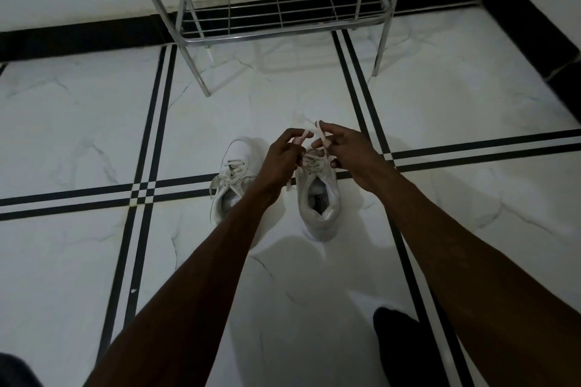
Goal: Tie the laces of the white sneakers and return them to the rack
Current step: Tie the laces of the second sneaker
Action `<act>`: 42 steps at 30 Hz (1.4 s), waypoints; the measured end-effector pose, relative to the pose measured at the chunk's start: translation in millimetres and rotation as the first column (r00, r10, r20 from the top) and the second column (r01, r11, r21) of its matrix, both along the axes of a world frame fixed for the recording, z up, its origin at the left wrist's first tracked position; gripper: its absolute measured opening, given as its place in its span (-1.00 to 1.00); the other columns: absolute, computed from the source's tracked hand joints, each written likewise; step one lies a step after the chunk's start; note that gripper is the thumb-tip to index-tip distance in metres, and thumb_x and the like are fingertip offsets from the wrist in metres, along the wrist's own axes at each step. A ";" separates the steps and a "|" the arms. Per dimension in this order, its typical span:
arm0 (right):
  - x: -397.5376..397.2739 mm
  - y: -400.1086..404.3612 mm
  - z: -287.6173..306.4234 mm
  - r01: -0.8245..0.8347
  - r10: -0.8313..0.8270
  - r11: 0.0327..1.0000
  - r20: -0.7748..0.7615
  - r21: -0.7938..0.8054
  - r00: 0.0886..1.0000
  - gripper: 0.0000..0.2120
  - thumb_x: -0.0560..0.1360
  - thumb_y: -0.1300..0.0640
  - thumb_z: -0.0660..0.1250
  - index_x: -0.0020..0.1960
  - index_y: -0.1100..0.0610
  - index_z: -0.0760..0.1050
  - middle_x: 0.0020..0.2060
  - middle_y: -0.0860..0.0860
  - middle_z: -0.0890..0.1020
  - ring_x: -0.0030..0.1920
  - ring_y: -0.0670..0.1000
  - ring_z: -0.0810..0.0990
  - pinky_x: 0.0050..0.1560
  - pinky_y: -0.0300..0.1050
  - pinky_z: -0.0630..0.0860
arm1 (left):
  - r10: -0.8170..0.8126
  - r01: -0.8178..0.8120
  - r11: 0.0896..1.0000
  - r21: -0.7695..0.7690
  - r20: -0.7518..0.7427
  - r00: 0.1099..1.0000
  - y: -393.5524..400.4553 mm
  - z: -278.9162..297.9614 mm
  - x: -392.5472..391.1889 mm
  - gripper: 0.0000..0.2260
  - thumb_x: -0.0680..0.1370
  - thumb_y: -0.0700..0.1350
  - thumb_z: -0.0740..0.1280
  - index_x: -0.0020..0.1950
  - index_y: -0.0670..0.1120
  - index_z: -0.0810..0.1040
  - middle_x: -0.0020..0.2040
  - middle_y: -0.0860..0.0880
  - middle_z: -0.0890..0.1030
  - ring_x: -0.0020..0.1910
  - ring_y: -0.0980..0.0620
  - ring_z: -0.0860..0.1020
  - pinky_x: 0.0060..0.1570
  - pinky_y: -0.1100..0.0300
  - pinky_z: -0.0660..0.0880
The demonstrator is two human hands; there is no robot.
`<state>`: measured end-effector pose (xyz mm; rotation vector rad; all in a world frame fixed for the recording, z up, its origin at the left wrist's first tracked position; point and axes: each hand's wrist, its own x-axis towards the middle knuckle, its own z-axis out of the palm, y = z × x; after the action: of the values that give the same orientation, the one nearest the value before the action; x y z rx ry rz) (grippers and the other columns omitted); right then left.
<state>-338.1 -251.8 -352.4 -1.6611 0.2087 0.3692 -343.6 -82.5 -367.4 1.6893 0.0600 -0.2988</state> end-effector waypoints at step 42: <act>-1.6 8.4 -14.1 0.145 -0.047 0.943 0.310 -0.300 0.950 -0.87 0.36 0.20 0.57 -0.09 0.15 0.73 -0.18 0.09 0.76 -0.18 0.01 0.74 -0.06 -0.09 0.70 | -0.224 0.222 0.973 0.063 0.019 0.974 17.5 -6.3 8.0 -0.69 0.58 -0.32 0.32 0.31 -0.15 0.62 0.18 -0.11 0.70 0.17 -0.05 0.67 0.16 0.06 0.63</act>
<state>-339.7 -243.4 -366.5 -1.9945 0.1266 0.0025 -335.6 -65.0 -373.7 1.7622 -0.1431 -0.4467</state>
